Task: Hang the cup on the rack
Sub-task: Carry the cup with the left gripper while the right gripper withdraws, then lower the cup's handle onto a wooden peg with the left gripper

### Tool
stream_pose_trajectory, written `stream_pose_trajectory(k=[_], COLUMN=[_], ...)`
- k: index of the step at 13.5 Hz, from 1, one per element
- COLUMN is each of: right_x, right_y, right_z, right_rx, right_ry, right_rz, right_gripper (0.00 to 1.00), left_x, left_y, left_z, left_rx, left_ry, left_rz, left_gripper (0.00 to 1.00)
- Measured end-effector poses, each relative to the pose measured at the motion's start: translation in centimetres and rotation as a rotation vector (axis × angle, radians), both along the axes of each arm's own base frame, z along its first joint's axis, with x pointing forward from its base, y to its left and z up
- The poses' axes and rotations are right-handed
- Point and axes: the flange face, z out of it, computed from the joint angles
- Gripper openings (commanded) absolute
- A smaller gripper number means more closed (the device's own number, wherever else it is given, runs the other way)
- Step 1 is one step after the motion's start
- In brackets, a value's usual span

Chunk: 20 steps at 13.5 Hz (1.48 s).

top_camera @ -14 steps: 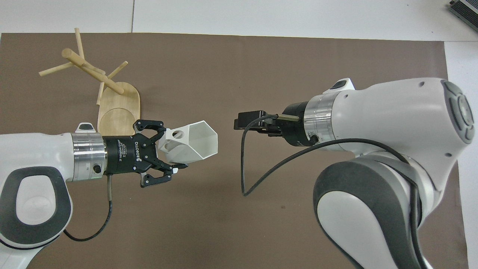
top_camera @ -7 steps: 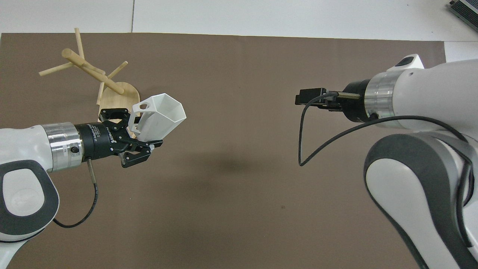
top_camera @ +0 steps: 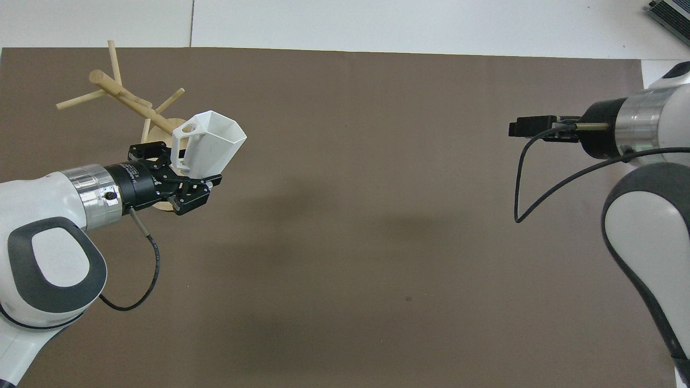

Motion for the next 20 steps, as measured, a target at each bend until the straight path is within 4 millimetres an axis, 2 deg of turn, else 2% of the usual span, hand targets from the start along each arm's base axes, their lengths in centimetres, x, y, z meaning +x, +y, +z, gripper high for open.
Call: stream_pose_trajectory(k=[5,7,12,20], right_x=[-0.4,-0.6,-1.4,-2.7], right_y=[-6.1,-7.5,-8.6,-8.5], right_z=[0.7,0.7,1.0,4.5], right_rx=[-0.084,-0.179,-0.211,-0.208], right_ry=[-0.002,0.002,0.085,0.152], right_rz=[-0.067,-0.062,-0.061,-0.054], right_gripper=[1.0,1.0,1.0,1.0], left_x=[0.8,1.0,1.8,3.1], left_y=[1.8,2.3,2.6,2.6], left_z=[-0.6,-0.9,-1.0,-1.7], left_rx=[0.016,0.02,0.028,0.035], left_ry=[-0.014,-0.015,-0.028,-0.031], left_rz=[0.062,0.079,0.109,0.125], left_gripper=[0.0,0.0,0.0,0.0])
